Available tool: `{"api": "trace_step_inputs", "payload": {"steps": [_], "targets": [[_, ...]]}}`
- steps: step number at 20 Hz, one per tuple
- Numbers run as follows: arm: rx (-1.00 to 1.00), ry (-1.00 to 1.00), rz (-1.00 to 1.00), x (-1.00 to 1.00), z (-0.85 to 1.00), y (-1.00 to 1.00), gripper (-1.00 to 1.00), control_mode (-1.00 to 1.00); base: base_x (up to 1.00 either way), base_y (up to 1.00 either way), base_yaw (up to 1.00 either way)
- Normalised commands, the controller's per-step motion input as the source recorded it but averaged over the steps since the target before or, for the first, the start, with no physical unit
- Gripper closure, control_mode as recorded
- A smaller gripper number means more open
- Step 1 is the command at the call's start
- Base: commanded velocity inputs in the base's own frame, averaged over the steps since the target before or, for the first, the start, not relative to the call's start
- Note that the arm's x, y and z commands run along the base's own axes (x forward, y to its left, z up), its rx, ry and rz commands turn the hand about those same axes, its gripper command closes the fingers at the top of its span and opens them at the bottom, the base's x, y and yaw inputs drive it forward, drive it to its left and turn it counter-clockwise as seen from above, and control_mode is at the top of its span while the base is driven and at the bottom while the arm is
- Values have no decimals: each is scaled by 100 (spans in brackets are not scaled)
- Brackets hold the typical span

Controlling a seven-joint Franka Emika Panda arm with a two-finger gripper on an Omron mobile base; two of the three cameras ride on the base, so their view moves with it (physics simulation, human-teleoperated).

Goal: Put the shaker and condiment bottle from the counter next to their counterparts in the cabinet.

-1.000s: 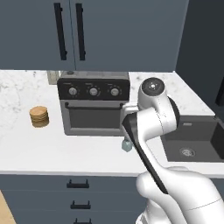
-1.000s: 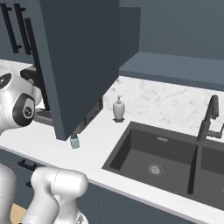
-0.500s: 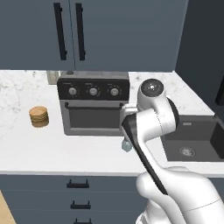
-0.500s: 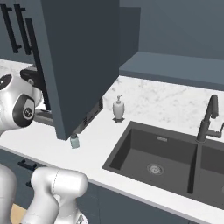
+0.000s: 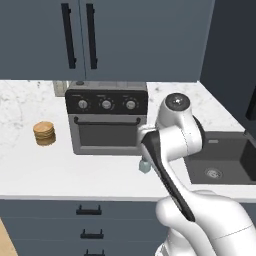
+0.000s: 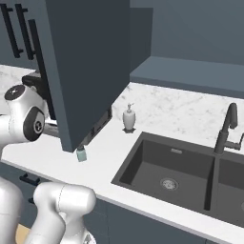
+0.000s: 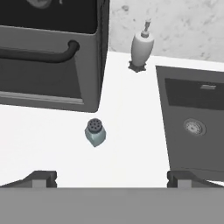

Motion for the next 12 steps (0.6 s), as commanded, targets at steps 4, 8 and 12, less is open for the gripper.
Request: {"api": "trace_step_inputs", "payload": {"steps": [4,8,12], "targets": [[3,10,15,13,-23,10,-100,-100,0,0,0],[0,8,14,19,-19,12,-100,-100,0,0,0],[0,5,11,24,-19,15,-100,-100,0,0,0]]}}
